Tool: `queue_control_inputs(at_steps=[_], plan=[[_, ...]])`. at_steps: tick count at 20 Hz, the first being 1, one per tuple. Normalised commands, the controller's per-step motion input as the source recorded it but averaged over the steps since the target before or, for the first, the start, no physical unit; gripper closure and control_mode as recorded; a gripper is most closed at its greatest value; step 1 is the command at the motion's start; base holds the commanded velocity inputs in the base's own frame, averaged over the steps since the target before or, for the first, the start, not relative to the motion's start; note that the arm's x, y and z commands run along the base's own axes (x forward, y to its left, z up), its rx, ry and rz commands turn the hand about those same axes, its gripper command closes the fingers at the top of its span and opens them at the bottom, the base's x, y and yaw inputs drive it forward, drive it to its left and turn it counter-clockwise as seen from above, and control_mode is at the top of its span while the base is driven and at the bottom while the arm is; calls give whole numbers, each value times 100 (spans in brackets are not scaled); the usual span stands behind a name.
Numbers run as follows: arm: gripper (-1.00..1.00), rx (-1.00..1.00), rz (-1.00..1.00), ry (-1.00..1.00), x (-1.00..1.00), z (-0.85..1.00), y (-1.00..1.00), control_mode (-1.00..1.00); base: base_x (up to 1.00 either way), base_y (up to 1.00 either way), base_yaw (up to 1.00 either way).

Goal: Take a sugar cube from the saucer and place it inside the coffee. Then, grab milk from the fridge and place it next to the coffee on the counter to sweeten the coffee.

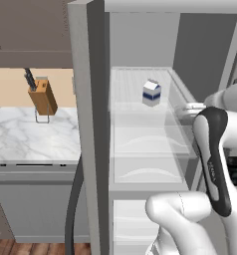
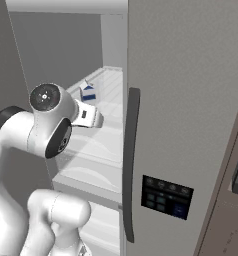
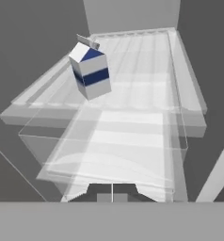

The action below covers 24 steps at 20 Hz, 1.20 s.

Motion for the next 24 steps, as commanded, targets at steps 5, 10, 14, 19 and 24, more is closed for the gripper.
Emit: queue_control_inputs(at_steps=[5,10,14,19,24], plan=[[-100,-2,0,1,50,0,21,-100,0,0,0],[-100,-4,0,0,74,0,36,-100,0,0,0],[-100,-4,0,0,67,0,21,-100,0,0,0],[-100,-1,0,2,45,0,0,-100,0,0,0],[-100,0,0,1,48,-2,0,-100,0,0,0]])
